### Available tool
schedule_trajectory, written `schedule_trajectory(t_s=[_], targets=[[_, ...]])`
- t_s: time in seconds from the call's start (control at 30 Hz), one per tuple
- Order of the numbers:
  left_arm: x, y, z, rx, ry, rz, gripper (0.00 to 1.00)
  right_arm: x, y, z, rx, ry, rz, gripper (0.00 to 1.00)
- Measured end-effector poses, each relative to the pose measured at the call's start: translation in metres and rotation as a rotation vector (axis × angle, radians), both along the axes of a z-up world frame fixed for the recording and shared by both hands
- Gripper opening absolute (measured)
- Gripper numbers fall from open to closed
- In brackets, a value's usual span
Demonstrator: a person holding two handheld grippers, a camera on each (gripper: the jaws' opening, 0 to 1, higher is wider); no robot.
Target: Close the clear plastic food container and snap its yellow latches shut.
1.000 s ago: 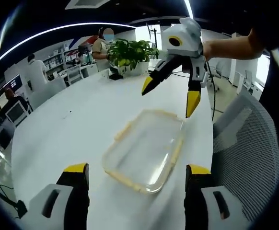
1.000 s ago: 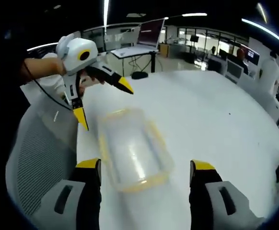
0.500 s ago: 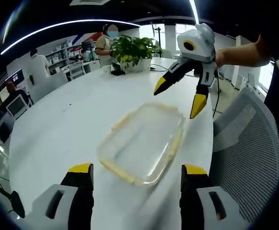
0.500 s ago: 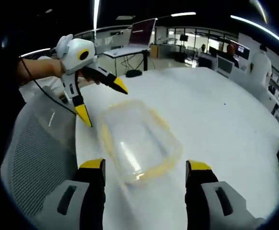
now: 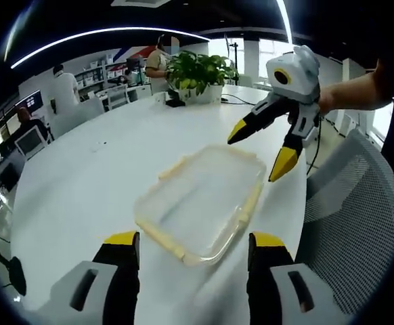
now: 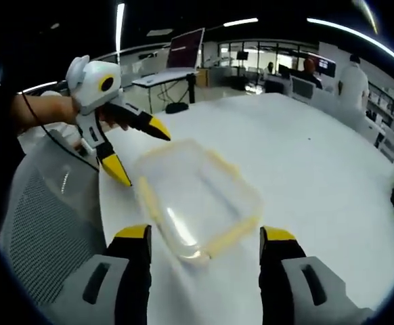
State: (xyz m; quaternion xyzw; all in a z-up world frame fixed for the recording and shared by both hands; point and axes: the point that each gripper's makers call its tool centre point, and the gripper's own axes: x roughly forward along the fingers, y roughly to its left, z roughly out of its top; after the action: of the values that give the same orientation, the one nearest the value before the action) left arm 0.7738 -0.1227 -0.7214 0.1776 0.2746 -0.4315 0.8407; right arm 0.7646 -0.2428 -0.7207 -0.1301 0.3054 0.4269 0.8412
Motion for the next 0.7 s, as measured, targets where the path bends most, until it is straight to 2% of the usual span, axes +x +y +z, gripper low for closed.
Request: schedule_trajectory(t_s=[0.4,0.7], targets=[[0.006,0.003,-0.002,-0.003,-0.010,0.016,0.48,0.004,0.002,-0.005,-0.009,-0.015,-0.041,0.57],[0.015,0.004,-0.002,-0.005,-0.003,0.022,0.48,0.015,0.004,-0.006,-0.015,-0.015,-0.044,0.57]])
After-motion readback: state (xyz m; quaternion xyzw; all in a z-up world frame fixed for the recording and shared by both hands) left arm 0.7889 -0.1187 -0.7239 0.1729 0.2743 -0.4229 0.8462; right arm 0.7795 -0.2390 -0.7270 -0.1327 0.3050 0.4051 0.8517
